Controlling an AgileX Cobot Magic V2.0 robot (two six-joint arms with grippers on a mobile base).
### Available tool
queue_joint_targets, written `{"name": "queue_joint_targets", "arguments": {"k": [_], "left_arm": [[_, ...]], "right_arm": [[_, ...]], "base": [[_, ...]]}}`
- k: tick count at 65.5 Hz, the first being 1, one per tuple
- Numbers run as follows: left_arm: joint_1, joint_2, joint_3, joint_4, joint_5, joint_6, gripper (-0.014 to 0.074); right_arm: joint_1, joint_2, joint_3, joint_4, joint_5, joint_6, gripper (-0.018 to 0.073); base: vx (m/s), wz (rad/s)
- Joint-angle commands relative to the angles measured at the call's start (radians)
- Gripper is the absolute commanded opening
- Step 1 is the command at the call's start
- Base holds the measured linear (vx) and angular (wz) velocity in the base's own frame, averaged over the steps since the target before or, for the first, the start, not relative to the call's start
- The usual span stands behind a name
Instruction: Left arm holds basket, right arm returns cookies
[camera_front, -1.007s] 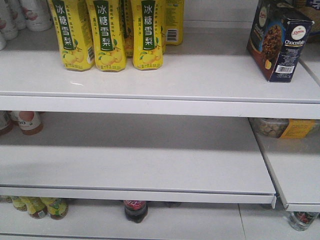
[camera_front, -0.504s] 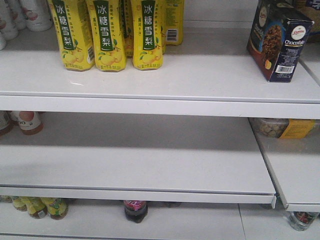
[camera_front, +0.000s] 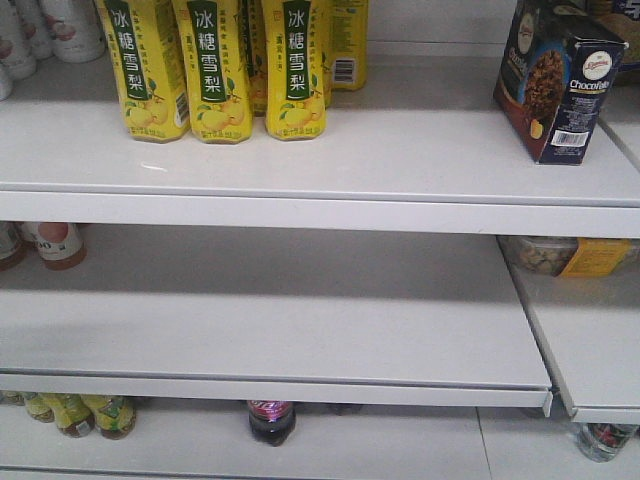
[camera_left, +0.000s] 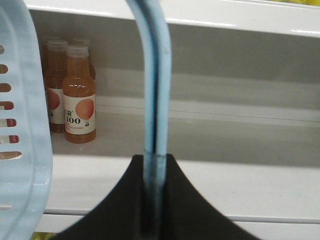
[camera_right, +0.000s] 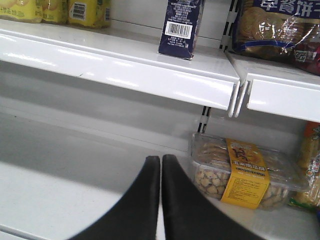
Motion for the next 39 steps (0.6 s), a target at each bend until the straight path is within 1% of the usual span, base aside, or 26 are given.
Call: {"name": "queue_joint_targets", "arguments": {"k": [1, 39], "left_arm": [[0.003, -0.018, -0.026, 0.009, -0.096, 0.02, -0.0006], [0.003, -0.017, -0.026, 0.012, -0.096, 0.02, -0.0006]], "right_arm": [[-0.002, 0.011, -0.025, -0.009, -0.069, -0.004, -0.0008], [-0.002, 0.011, -0.025, -0.009, -0.069, -0.005, -0.0008]], "base": [[0.0, 0.0], [0.0, 0.0]]}}
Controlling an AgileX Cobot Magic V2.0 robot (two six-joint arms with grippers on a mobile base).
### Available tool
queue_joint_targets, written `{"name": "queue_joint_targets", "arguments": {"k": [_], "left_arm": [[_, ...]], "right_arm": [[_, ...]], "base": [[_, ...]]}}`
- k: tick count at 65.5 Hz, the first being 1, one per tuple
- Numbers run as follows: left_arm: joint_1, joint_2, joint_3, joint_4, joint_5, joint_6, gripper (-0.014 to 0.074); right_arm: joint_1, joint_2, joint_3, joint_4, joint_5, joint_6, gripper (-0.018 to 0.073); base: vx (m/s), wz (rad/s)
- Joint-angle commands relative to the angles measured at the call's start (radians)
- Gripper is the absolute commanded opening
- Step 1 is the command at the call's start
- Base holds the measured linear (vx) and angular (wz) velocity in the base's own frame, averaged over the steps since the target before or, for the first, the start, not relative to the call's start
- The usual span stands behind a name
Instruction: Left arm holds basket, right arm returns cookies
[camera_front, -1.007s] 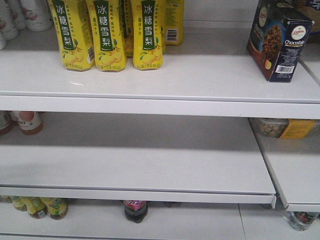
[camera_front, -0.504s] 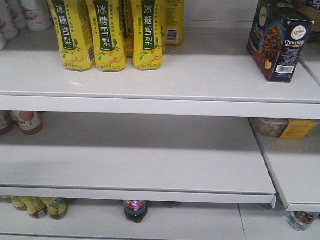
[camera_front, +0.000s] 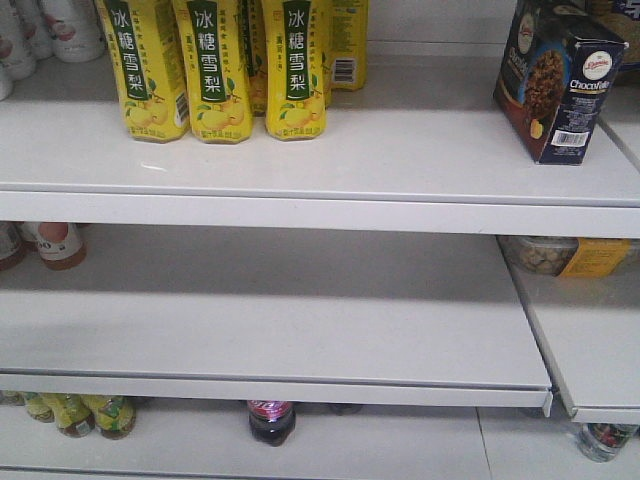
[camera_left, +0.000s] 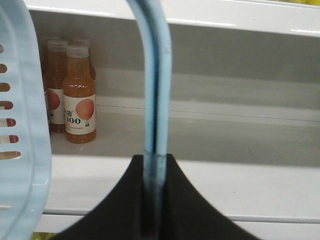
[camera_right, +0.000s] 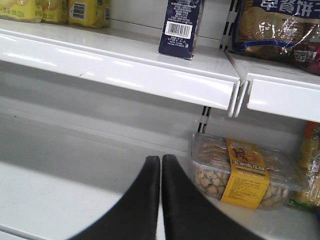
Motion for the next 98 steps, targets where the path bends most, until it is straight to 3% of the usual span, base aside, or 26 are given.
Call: {"name": "queue_joint_targets", "arguments": {"k": [1, 10, 16, 29, 44, 54, 70, 83, 98], "left_arm": [[0.003, -0.017, -0.026, 0.012, -0.096, 0.018, -0.0006], [0.003, -0.017, -0.026, 0.012, -0.096, 0.018, -0.0006], [0.003, -0.017, -0.026, 0.012, -0.096, 0.018, -0.0006], [0.003, -0.017, -0.026, 0.012, -0.096, 0.018, -0.0006], [0.003, -0.017, -0.026, 0.012, -0.096, 0.018, -0.0006], [0.003, -0.017, -0.026, 0.012, -0.096, 0.018, -0.0006], [0.003, -0.017, -0.026, 0.012, -0.096, 0.018, -0.0006], [0.003, -0.017, -0.026, 0.012, -0.096, 0.018, -0.0006], [0.003, -0.017, -0.026, 0.012, -0.096, 0.018, -0.0006]], "right_arm": [[-0.002, 0.011, -0.025, -0.009, -0.069, -0.005, -0.0008], [-0.007, 0.01, -0.016, -0.009, -0.072, -0.005, -0.0008], [-0.065, 0.009, -0.017, 0.003, -0.072, -0.008, -0.0008], [-0.217, -0.004, -0.01, 0.187, -0.097, -0.019, -0.0008], [-0.221, -0.128, 0.173, 0.2, -0.274, -0.061, -0.0008], [-0.221, -0.169, 0.169, 0.203, -0.192, -0.066, -0.0008], [-0.221, -0.169, 0.169, 0.217, -0.197, -0.081, -0.0008], [-0.221, -0.169, 0.169, 0.337, -0.197, -0.193, -0.0008], [-0.221, -0.169, 0.169, 0.327, -0.196, -0.191, -0.0008]], "base": [[0.0, 0.0], [0.0, 0.0], [0.0, 0.0], [0.0, 0.0], [0.0, 0.0], [0.0, 0.0], [0.0, 0.0], [0.0, 0.0], [0.0, 0.0]]}}
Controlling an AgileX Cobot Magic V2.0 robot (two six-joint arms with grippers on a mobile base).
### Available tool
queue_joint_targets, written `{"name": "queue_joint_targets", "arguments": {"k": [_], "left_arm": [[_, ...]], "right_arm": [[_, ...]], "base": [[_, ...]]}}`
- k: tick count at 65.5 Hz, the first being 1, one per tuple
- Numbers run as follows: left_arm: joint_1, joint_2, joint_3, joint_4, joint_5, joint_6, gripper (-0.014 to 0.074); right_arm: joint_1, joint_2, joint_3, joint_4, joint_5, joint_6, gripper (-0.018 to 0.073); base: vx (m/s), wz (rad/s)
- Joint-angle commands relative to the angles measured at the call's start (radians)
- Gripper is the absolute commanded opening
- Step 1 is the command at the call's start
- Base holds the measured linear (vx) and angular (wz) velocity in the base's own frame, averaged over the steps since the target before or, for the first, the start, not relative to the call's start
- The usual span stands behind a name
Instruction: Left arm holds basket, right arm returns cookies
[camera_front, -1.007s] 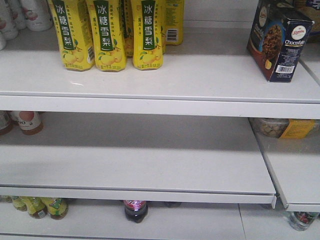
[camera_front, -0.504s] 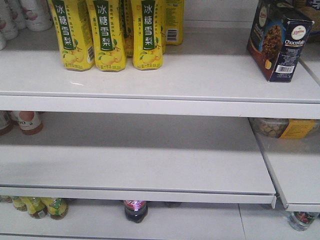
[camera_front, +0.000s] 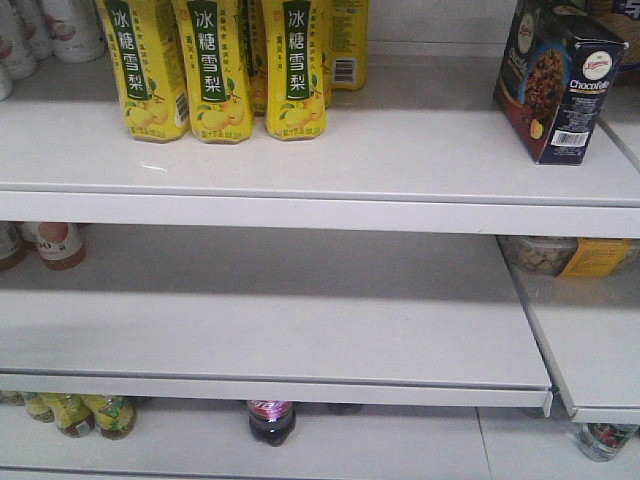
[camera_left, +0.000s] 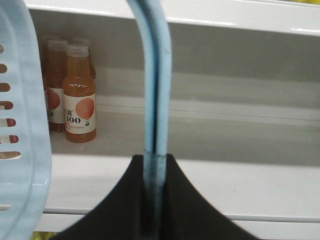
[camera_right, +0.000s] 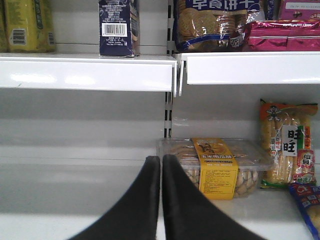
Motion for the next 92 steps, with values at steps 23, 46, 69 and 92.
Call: {"name": "queue_joint_targets", "arguments": {"k": [23, 46, 69, 92], "left_arm": [[0.003, -0.017, -0.026, 0.012, -0.098, 0.017, -0.0006], [0.003, -0.017, -0.026, 0.012, -0.098, 0.017, -0.0006], [0.003, -0.017, -0.026, 0.012, -0.098, 0.017, -0.0006], [0.003, -0.017, -0.026, 0.012, -0.098, 0.017, -0.0006]], "right_arm": [[-0.007, -0.012, 0.003, 0.004, -0.063, -0.012, -0.0008], [-0.007, -0.012, 0.003, 0.004, -0.063, -0.012, -0.0008], [-0.007, -0.012, 0.003, 0.004, -0.063, -0.012, -0.0008], [-0.007, -0.012, 0.003, 0.004, -0.063, -0.012, -0.0008]], "base": [[0.0, 0.0], [0.0, 0.0], [0.0, 0.0], [0.0, 0.0]]}}
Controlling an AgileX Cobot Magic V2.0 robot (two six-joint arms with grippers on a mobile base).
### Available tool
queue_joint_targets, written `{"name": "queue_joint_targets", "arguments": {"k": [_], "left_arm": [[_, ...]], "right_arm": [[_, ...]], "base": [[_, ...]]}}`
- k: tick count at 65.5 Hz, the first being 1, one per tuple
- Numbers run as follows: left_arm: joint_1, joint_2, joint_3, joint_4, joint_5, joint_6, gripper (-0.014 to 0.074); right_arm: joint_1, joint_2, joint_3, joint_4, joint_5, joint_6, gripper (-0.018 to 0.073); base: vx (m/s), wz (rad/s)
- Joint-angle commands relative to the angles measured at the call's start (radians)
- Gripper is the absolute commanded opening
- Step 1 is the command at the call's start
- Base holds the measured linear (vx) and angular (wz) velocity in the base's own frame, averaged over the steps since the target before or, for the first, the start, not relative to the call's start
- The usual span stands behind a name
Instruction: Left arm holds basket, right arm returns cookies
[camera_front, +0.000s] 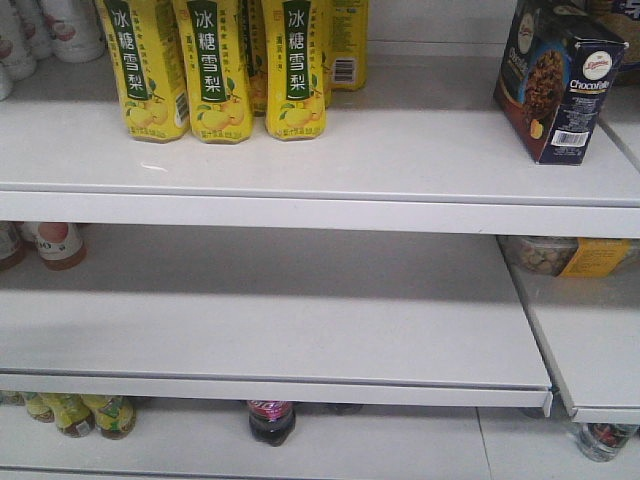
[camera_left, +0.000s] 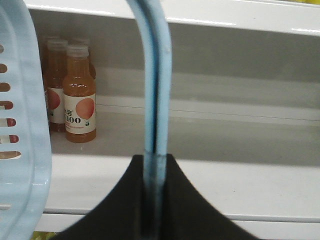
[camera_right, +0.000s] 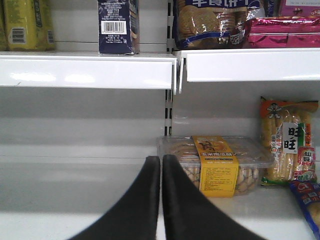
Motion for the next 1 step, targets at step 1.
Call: {"name": "queue_joint_targets", "arguments": {"k": [1], "left_arm": [[0.003, -0.017, -0.026, 0.012, -0.098, 0.017, -0.0006]], "right_arm": [[-0.005, -0.012, 0.003, -0.006, -0.072, -0.012, -0.0008]], "base": [[0.0, 0.0]]}}
